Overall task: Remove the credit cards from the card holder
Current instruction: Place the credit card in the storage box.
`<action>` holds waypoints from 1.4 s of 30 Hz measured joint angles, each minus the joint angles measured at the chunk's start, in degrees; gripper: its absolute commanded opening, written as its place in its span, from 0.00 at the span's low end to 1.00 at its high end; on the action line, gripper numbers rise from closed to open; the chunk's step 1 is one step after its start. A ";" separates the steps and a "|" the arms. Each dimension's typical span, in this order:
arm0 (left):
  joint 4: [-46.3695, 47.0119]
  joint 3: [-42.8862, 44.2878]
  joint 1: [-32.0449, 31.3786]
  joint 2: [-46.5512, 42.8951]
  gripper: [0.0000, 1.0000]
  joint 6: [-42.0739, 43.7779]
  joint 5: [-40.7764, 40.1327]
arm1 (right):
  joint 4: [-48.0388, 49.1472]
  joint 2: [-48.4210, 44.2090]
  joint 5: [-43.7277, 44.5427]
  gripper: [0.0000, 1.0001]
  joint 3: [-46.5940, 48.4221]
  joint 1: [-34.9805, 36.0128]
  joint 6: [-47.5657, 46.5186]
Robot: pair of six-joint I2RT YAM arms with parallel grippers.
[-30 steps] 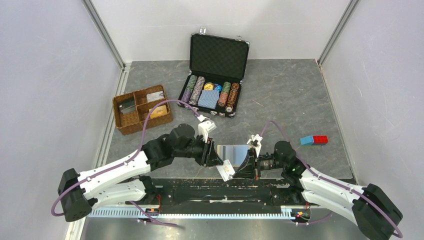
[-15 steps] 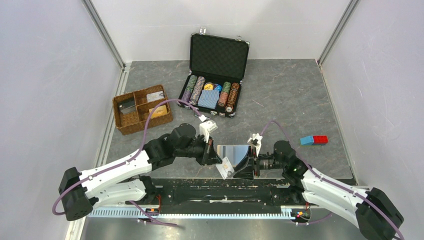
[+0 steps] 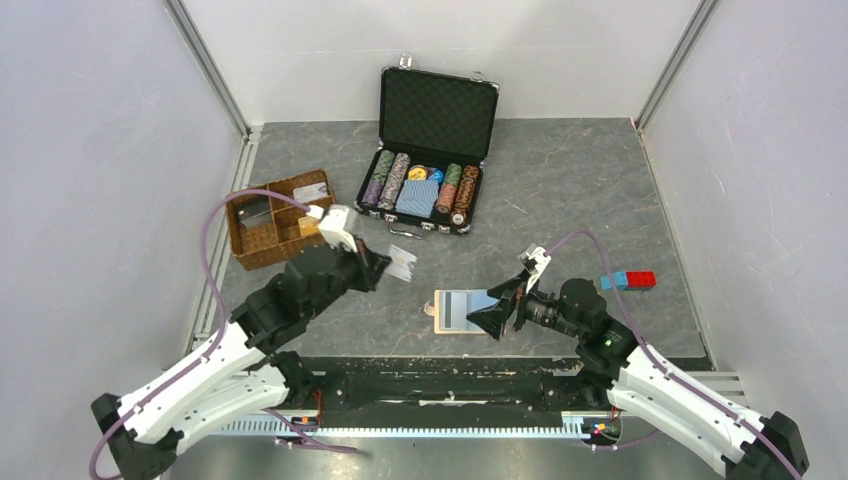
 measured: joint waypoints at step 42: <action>21.97 -1.86 65.57 30.60 0.02 -10.43 29.27 | -9.57 3.06 10.32 0.98 6.01 0.00 -6.86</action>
